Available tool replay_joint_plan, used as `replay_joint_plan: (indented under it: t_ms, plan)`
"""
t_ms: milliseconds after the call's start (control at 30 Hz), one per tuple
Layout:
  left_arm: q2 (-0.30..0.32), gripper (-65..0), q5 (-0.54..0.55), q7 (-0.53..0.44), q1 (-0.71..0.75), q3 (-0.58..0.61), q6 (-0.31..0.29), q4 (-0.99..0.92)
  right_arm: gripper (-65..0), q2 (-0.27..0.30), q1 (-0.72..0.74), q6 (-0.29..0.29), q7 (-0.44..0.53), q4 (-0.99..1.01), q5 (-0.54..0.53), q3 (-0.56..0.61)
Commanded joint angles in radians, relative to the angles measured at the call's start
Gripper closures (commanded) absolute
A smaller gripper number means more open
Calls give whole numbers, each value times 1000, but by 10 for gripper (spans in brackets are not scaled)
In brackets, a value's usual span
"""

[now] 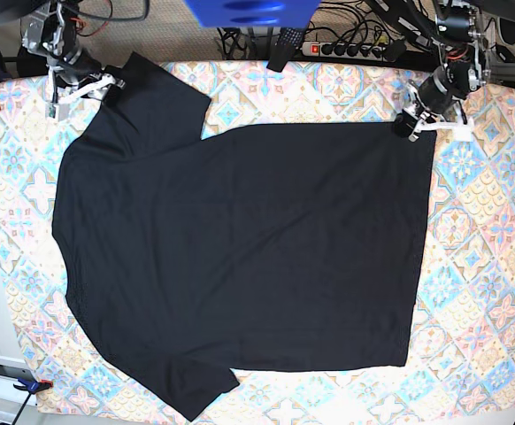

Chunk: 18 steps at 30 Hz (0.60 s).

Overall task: Fold the T-shirt properly
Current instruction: 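Grasp the shoulder corners and drag the shirt toward the robot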

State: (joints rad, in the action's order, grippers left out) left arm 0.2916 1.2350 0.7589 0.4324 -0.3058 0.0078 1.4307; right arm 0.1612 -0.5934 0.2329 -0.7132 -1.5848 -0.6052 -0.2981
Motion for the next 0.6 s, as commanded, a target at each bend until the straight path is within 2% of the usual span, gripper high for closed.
replay_joint_plan:
  t_ms: [0, 67, 233, 400, 467, 567]
  plan:
    - [11, 0, 12, 0, 3, -6, -7, 17, -338, -5, -9, 39, -46, 1, -15, 7]
    - [11, 0, 12, 0, 3, -6, -7, 17, -338, -9, -9, 67, -47, 1, -15, 15]
    - [11, 0, 12, 0, 4, -6, -7, 17, -338, -33, -9, 67, -49, 1, -15, 18]
    - [10, 0, 12, 0, 4, -6, -7, 17, -336, -32, -9, 67, -49, 1, -15, 93]
    - [10, 0, 12, 0, 4, -6, -7, 17, -312, -32, -9, 67, -49, 1, -15, 113]
    - [10, 0, 12, 0, 4, -6, -7, 17, -228, -32, -9, 69, -49, 1, -15, 124]
